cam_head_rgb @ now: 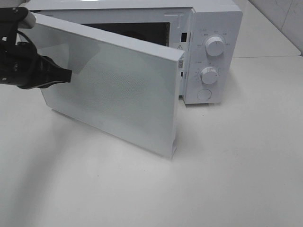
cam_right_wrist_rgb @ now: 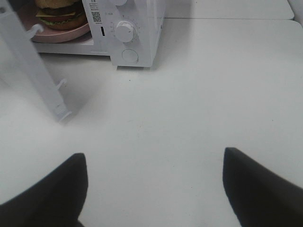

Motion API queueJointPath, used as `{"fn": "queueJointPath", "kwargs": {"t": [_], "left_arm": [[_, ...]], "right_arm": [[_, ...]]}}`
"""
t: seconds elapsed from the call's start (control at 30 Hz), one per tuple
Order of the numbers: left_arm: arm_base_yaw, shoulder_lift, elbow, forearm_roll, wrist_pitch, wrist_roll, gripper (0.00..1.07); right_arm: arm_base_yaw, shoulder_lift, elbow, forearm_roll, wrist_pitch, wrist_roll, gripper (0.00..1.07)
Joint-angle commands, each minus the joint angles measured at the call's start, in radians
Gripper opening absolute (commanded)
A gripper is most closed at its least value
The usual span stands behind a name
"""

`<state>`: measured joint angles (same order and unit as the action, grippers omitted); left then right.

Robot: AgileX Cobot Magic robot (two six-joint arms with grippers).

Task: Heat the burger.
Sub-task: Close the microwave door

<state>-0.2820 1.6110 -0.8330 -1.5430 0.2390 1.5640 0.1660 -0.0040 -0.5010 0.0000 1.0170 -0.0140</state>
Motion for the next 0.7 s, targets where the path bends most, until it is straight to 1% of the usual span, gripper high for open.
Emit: {"fn": "queueJointPath", "kwargs": {"t": [0.03,0.1,0.17,0.2,0.27,0.37,0.43,0.47,0.53,0.63,0.7], "left_arm": [[-0.037,0.056,-0.065,-0.014,0.002,0.002,0.00],[-0.043,0.070,-0.079,-0.014,-0.003,0.002,0.00],[-0.058,0.108,-0.120,-0.014,-0.005,0.002,0.00],[-0.058,0.108,-0.120,-0.014,-0.005,0.002,0.00],[-0.080,0.156,-0.179,-0.014,-0.010,0.002,0.00],[-0.088,0.169,-0.195,-0.014,-0.016,0.002,0.00],[-0.114,0.207,-0.237,-0.014,-0.035,0.002,0.00],[-0.114,0.207,-0.237,-0.014,-0.035,0.002,0.00],[-0.153,0.259,-0.296,-0.014,-0.059,0.002,0.00],[-0.163,0.272,-0.313,-0.014,-0.064,0.002,0.00],[-0.190,0.307,-0.359,-0.014,-0.082,0.002,0.00]], "right_arm": [[-0.003,-0.023,0.003,0.011,-0.017,-0.015,0.74],[-0.003,-0.023,0.003,0.011,-0.017,-0.015,0.74],[-0.003,-0.023,0.003,0.011,-0.017,-0.015,0.74],[-0.003,-0.023,0.003,0.011,-0.017,-0.015,0.74],[-0.003,-0.023,0.003,0.011,-0.017,-0.015,0.74],[-0.003,-0.023,0.003,0.011,-0.017,-0.015,0.74],[-0.003,-0.023,0.003,0.011,-0.017,-0.015,0.74],[-0.003,-0.023,0.003,0.011,-0.017,-0.015,0.74],[-0.003,-0.023,0.003,0.011,-0.017,-0.015,0.74],[-0.003,-0.023,0.003,0.011,-0.017,-0.015,0.74],[-0.003,-0.023,0.003,0.011,-0.017,-0.015,0.74]]}}
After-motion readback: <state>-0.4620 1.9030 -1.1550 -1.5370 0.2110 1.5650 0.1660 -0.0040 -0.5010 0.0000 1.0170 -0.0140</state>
